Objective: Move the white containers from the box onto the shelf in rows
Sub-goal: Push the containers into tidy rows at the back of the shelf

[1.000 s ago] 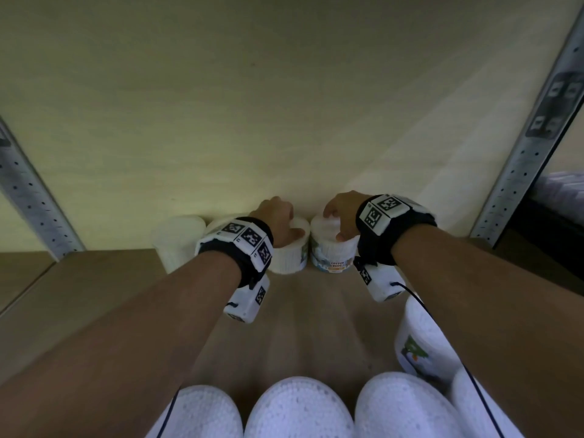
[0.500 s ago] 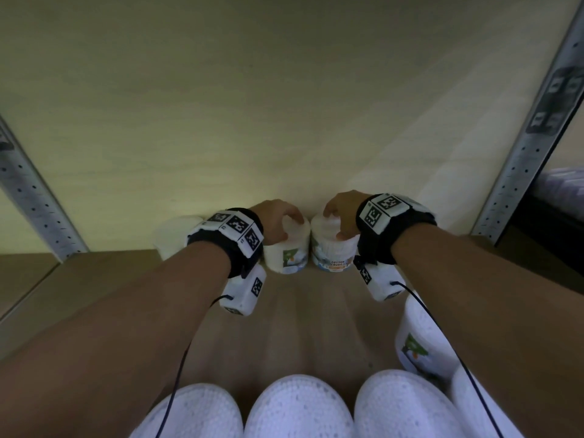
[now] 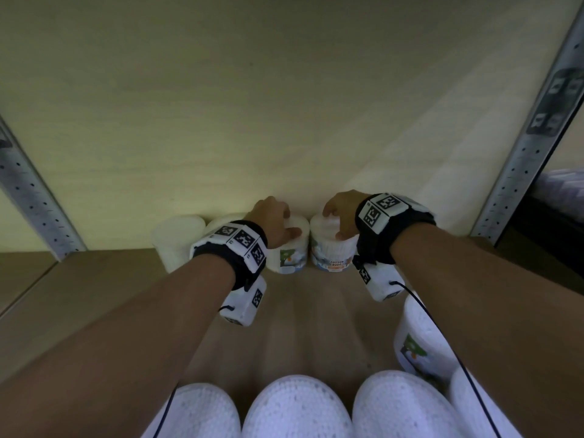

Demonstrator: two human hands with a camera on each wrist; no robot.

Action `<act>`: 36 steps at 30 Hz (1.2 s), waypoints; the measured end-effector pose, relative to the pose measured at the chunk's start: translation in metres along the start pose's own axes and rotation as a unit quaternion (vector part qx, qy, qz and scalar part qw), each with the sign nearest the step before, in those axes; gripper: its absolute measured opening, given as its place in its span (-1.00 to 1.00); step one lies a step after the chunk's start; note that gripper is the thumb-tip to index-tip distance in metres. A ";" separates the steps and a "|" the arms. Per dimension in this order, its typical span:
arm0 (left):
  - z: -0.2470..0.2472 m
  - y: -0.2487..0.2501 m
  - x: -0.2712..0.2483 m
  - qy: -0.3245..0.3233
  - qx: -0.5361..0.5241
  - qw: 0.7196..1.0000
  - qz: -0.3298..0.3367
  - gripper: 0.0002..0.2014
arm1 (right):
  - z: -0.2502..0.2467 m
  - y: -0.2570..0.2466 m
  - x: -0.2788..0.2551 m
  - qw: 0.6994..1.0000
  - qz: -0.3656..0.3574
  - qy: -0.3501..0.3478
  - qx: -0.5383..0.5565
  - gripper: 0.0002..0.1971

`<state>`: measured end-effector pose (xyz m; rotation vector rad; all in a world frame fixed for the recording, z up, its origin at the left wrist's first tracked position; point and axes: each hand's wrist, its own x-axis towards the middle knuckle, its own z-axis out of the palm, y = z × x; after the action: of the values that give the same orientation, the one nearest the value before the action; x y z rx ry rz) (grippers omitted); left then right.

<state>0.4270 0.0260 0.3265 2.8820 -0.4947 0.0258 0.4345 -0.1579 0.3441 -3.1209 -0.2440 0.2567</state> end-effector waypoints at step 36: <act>-0.010 0.002 -0.005 -0.026 -0.031 0.998 0.046 -0.57 | 0.002 0.001 0.002 1.000 0.000 0.000 -0.011 -0.31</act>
<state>0.4219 0.0276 0.3367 2.8047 -0.6264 -0.0498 0.4365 -0.1583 0.3418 -3.1421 -0.2498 0.2573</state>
